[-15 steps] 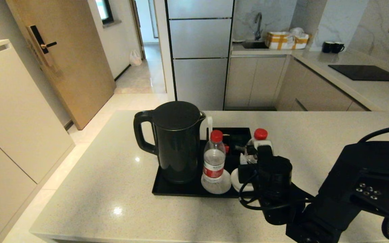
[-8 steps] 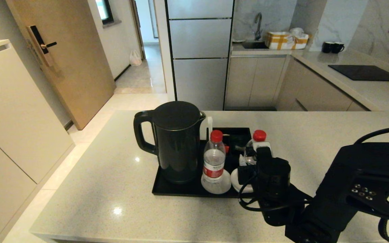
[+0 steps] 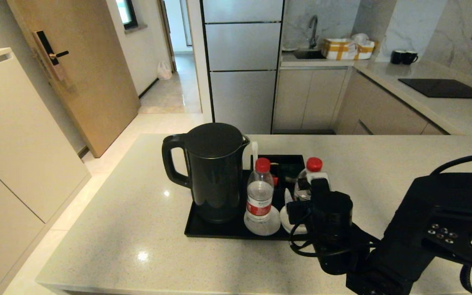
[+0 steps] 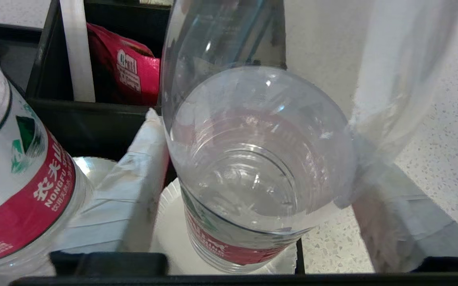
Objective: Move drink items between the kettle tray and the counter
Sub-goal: Return the bottled water to its original position
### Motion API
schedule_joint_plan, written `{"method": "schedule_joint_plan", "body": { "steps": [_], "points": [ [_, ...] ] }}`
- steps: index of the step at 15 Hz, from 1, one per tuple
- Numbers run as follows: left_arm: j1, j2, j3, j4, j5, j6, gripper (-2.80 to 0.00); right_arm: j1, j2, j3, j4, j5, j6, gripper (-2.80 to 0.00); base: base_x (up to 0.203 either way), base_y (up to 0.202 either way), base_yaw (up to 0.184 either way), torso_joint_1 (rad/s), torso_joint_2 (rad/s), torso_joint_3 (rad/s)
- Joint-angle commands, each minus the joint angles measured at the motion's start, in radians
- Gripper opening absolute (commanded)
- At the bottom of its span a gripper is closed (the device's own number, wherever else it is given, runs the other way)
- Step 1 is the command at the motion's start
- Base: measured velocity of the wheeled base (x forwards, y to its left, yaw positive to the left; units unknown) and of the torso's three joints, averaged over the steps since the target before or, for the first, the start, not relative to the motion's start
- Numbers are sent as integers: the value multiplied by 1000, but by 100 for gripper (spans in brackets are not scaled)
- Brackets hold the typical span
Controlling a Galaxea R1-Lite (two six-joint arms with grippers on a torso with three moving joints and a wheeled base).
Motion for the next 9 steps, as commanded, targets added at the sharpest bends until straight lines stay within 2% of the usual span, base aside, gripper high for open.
{"method": "schedule_joint_plan", "body": {
  "steps": [1, 9],
  "points": [
    [0, 1, 2, -1, 0, 0, -280, 3, -22, 4, -5, -4, -1, 0, 0, 0, 0, 0, 0, 0],
    [0, 1, 2, -1, 0, 0, -280, 33, -89, 65, 10, -3, 0, 0, 0, 0, 0, 0, 0, 0]
  ]
}}
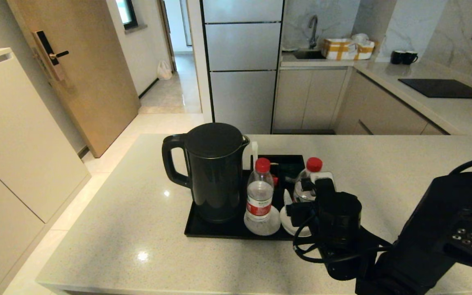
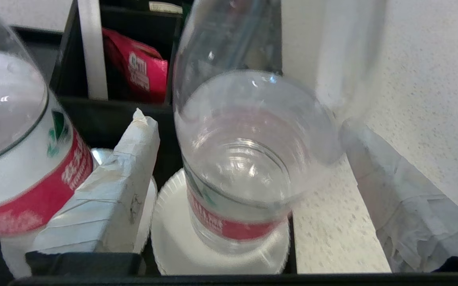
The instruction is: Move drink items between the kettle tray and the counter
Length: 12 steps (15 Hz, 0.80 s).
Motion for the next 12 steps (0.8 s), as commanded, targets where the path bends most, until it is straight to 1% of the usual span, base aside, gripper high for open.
{"method": "schedule_joint_plan", "body": {
  "steps": [1, 5, 8, 12],
  "points": [
    [0, 1, 2, 0, 0, 0, -280, 14, -39, 28, -5, -4, -1, 0, 0, 0, 0, 0, 0, 0],
    [0, 1, 2, 0, 0, 0, -280, 26, -85, 74, -5, -4, 0, 0, 0, 0, 0, 0, 0, 0],
    [0, 1, 2, 0, 0, 0, -280, 35, -175, 125, 7, -6, -1, 0, 0, 0, 0, 0, 0, 0],
    [0, 1, 2, 0, 0, 0, -280, 41, -367, 157, 122, -16, -1, 0, 0, 0, 0, 0, 0, 0]
  ]
}}
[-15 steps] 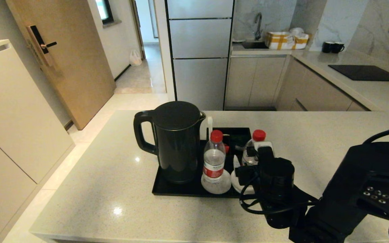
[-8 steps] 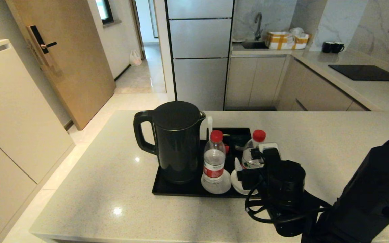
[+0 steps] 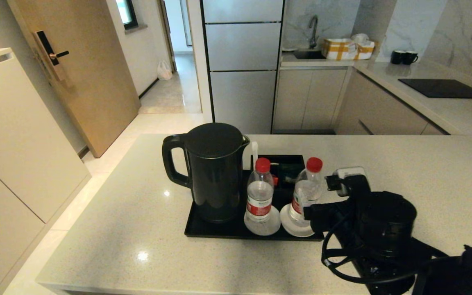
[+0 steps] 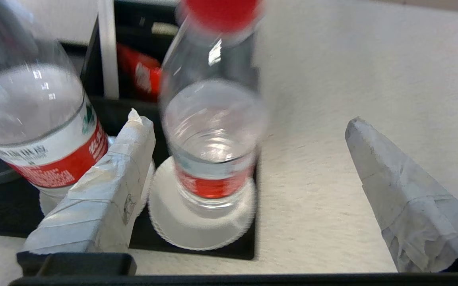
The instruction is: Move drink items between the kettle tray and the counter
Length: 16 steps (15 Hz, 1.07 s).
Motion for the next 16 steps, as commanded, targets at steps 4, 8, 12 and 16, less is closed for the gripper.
{"method": "schedule_joint_plan", "body": {
  "steps": [4, 8, 12, 16],
  "points": [
    [1, 1, 2, 0, 0, 0, -280, 1, -375, 56, 181, -42, 0, 0, 0, 0, 0, 0, 0, 0],
    [0, 1, 2, 0, 0, 0, -280, -52, -694, 73, 467, -93, 0, -280, 0, 0, 0, 0, 0, 0],
    [0, 1, 2, 0, 0, 0, -280, -268, -958, 62, 753, -135, -5, -280, 0, 0, 0, 0, 0, 0],
    [0, 1, 2, 0, 0, 0, -280, -585, -1210, 23, 1005, -195, -35, -280, 0, 0, 0, 0, 0, 0]
  ]
}}
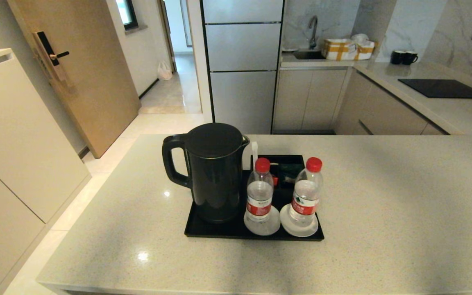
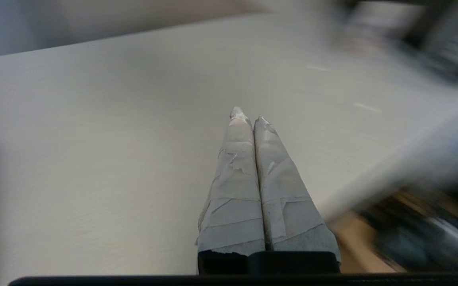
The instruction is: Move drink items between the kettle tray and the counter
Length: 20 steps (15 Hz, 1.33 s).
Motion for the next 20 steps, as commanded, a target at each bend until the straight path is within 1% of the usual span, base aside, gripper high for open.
{"method": "schedule_joint_plan", "body": {
  "steps": [1, 2, 4, 5, 6, 7, 8, 9, 10, 11, 12, 14, 15, 17, 18, 19, 20],
  "points": [
    [0, 1, 2, 0, 0, 1, -280, -169, -208, -17, 108, -19, -27, -280, 0, 0, 0, 0, 0, 0],
    [0, 1, 2, 0, 0, 0, -280, -224, -283, -20, 146, -24, -57, -280, 0, 0, 0, 0, 0, 0],
    [0, 1, 2, 0, 0, 2, -280, -304, -452, -37, 251, -25, -126, -280, 0, 0, 0, 0, 0, 0],
    [1, 1, 2, 0, 0, 0, -280, -333, -510, -55, 303, -24, -142, -280, 0, 0, 0, 0, 0, 0],
    [0, 1, 2, 0, 0, 1, -280, -357, -535, -95, 367, -19, -142, -280, 0, 0, 0, 0, 0, 0],
    [0, 1, 2, 0, 0, 0, -280, -368, -535, -136, 411, 5, -140, -280, 0, 0, 0, 0, 0, 0],
    [0, 1, 2, 0, 0, 0, -280, -369, -531, -183, 452, 89, -141, -280, 0, 0, 0, 0, 0, 0],
    [1, 1, 2, 0, 0, 0, -280, -366, -528, -221, 515, 198, -141, -280, 0, 0, 0, 0, 0, 0],
    [0, 1, 2, 0, 0, 0, -280, -359, -535, -231, 589, 293, -132, -280, 0, 0, 0, 0, 0, 0],
    [0, 1, 2, 0, 0, 0, -280, -355, -539, -235, 614, 316, -108, -280, 0, 0, 0, 0, 0, 0],
    [0, 1, 2, 0, 0, 0, -280, -343, -540, -238, 659, 353, -41, -280, 0, 0, 0, 0, 0, 0],
    [2, 1, 2, 0, 0, 0, -280, -259, -576, -249, 759, 425, -31, -280, 0, 0, 0, 0, 0, 0],
    [0, 1, 2, 0, 0, 0, -280, -255, -620, -244, 796, 456, -30, -280, 0, 0, 0, 0, 0, 0],
    [1, 1, 2, 0, 0, 1, -280, -263, -748, -177, 850, 503, -33, -280, 0, 0, 0, 0, 0, 0],
    [0, 1, 2, 0, 0, 0, -280, -265, -790, -99, 859, 516, -28, -280, 0, 0, 0, 0, 0, 0],
    [0, 1, 2, 0, 0, 0, -280, -266, -803, -10, 803, 547, -1, -280, 0, 0, 0, 0, 0, 0],
    [0, 1, 2, 0, 0, 0, -280, -267, -808, 83, 708, 601, 1, -280, 0, 0, 0, 0, 0, 0]
  ]
}}
